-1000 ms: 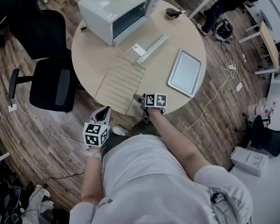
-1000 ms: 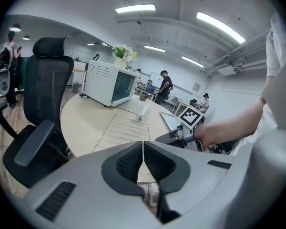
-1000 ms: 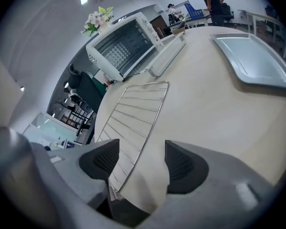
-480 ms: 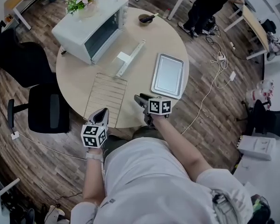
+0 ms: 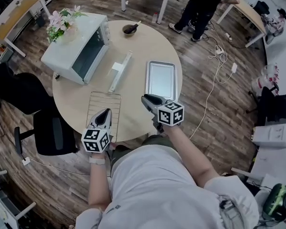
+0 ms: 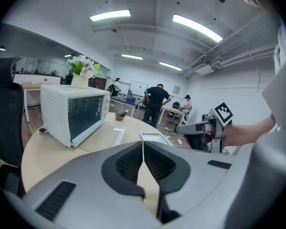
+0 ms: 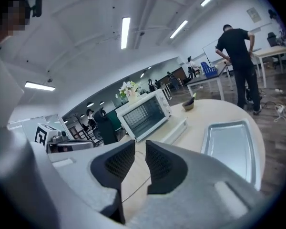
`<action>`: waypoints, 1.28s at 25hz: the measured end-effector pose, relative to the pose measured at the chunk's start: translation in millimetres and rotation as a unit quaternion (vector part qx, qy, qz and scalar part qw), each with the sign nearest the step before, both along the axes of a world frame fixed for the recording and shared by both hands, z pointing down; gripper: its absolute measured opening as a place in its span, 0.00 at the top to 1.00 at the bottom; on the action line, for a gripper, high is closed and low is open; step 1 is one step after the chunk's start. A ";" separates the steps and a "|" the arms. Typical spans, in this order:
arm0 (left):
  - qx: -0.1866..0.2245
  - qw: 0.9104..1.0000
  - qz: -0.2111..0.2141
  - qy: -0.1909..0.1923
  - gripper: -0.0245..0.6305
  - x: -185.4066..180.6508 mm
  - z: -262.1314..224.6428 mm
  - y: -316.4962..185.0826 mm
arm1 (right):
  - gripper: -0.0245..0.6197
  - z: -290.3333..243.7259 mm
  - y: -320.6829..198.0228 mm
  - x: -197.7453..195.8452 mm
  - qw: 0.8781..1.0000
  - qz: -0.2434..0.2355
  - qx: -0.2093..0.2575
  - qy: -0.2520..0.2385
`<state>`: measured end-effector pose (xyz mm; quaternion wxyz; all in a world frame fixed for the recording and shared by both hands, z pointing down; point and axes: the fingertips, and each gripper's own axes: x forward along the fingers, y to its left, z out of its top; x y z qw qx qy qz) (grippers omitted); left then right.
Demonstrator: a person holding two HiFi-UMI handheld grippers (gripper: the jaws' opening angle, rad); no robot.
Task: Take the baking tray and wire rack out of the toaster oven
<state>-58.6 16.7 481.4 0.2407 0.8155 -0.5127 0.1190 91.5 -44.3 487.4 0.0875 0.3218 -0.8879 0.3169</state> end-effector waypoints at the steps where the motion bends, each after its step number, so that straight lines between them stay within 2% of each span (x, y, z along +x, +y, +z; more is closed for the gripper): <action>1: 0.008 1.000 0.004 0.000 0.97 3.9 -8.7 -4.1 | 0.85 -11.0 0.0 3.5 1.000 -0.001 0.015 -0.001; 12: 0.089 0.995 0.043 -0.010 0.97 43.0 -91.1 -25.4 | 0.86 -115.4 11.9 39.1 0.989 0.003 0.150 -0.016; 18: 0.136 0.989 0.050 -0.019 0.97 60.4 -132.7 -17.4 | 0.86 -147.3 25.6 58.2 0.981 0.002 0.193 -0.026; 23: 0.186 0.981 0.045 -0.031 0.97 65.5 -159.0 -11.6 | 0.86 -162.1 38.8 63.2 0.973 -0.010 0.230 -0.028; 32: 0.176 0.982 0.054 -0.028 0.97 78.0 -151.6 -0.3 | 0.86 -164.2 55.7 63.4 0.965 -0.023 0.263 0.004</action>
